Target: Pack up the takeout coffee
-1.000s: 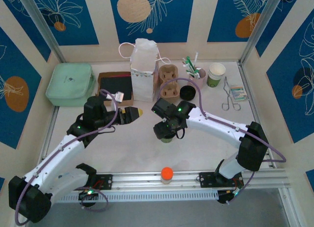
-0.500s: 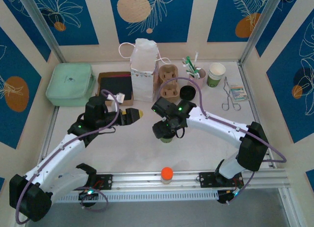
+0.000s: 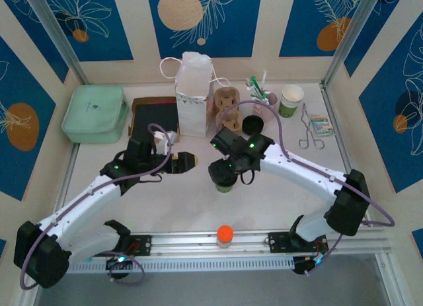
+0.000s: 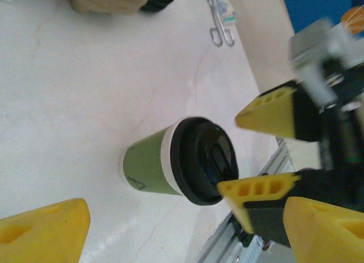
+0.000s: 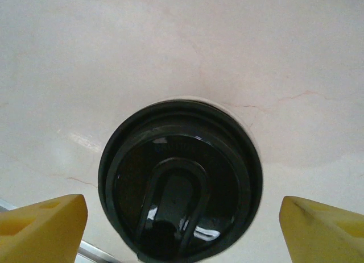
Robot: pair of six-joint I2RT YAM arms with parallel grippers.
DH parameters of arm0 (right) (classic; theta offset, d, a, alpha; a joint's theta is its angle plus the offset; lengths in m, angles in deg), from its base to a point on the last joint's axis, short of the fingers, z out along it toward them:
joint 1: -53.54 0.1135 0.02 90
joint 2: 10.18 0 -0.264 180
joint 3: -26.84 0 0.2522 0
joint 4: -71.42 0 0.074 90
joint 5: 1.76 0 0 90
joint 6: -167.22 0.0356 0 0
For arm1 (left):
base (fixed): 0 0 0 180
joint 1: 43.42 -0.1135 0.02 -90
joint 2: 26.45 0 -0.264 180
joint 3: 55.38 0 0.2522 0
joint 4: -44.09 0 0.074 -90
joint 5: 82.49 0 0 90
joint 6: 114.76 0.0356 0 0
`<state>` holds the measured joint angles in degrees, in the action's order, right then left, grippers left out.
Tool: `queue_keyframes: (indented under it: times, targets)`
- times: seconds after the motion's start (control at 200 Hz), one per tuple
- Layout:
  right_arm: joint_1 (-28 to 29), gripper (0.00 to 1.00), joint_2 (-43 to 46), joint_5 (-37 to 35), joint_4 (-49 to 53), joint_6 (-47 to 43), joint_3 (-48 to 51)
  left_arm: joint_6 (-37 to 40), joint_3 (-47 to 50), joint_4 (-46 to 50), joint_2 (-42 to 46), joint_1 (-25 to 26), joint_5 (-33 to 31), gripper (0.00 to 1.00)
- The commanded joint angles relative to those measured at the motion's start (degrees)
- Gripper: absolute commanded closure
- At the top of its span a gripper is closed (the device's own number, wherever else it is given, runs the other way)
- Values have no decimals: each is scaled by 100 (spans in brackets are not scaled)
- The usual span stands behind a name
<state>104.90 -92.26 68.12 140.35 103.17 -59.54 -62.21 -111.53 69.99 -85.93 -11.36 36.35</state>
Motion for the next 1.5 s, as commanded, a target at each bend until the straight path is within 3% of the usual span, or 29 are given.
queue_keyframes:
  times: [0.0, 0.29, 0.911, 1.496]
  targets:
    - [-190, 11, 405, 100, 149, 52, -40, 135, -264, 11, -183, 209, -220, 11]
    - [-1313, 11, 981, 1011, -237, 320, 847, 190, -476, -83, -946, 812, -580, 12]
    - [-1388, 12, 878, 1141, -640, 384, 1397, 282, -880, -132, -2059, 1154, -760, 19]
    - [-1522, 13, 896, 1282, -789, 418, 1643, 355, -970, -61, -2368, 1223, -746, 23]
